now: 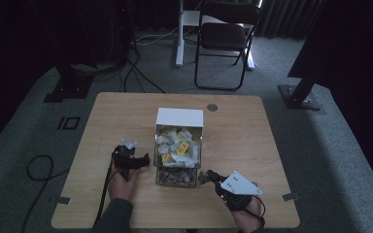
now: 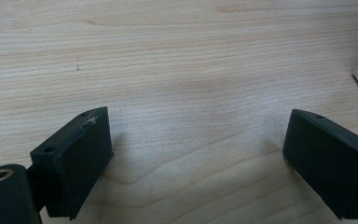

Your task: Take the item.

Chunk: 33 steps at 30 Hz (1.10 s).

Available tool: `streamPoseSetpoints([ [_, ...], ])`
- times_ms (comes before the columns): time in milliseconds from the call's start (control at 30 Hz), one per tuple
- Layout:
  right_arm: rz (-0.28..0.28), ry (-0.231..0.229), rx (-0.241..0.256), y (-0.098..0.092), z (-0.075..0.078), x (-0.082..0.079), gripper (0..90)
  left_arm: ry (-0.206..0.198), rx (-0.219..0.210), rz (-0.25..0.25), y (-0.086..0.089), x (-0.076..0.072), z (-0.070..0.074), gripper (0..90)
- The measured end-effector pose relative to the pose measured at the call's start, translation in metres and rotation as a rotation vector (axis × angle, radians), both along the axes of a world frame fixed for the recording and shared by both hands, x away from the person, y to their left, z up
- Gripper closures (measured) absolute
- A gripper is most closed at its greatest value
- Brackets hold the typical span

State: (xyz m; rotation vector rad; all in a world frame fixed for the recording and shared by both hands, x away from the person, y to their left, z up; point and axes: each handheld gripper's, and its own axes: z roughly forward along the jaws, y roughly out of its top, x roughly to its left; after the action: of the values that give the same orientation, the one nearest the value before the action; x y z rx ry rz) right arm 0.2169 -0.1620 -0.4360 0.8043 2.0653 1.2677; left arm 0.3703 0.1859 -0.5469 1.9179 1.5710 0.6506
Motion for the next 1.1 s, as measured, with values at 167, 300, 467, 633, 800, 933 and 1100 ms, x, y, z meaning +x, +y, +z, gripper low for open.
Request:
streamPoseSetpoints([
  [167,-0.018,-0.005,0.004,-0.006,0.002,0.003,90.0,0.0,0.0,0.0,0.0,0.0,0.0,8.4],
  [300,-0.033,-0.013,0.004,-0.011,0.005,0.006,90.0,0.0,0.0,0.0,0.0,0.0,0.0,8.5],
  [467,-0.053,-0.021,0.005,-0.015,0.007,0.011,90.0,0.0,0.0,0.0,0.0,0.0,0.0,8.5],
  [633,-0.073,-0.022,0.007,-0.019,0.008,0.018,90.0,0.0,0.0,0.0,0.0,0.0,0.0,8.4],
  [800,-0.085,-0.027,0.007,-0.021,0.008,0.024,90.0,0.0,0.0,0.0,0.0,0.0,0.0,8.4],
  [933,-0.093,-0.026,0.009,-0.021,0.01,0.028,90.0,0.0,0.0,0.0,0.0,0.0,0.0,8.4],
  [1100,-0.1,-0.028,0.01,-0.02,0.012,0.034,90.0,0.0,0.0,0.0,0.0,0.0,0.0,8.4],
])
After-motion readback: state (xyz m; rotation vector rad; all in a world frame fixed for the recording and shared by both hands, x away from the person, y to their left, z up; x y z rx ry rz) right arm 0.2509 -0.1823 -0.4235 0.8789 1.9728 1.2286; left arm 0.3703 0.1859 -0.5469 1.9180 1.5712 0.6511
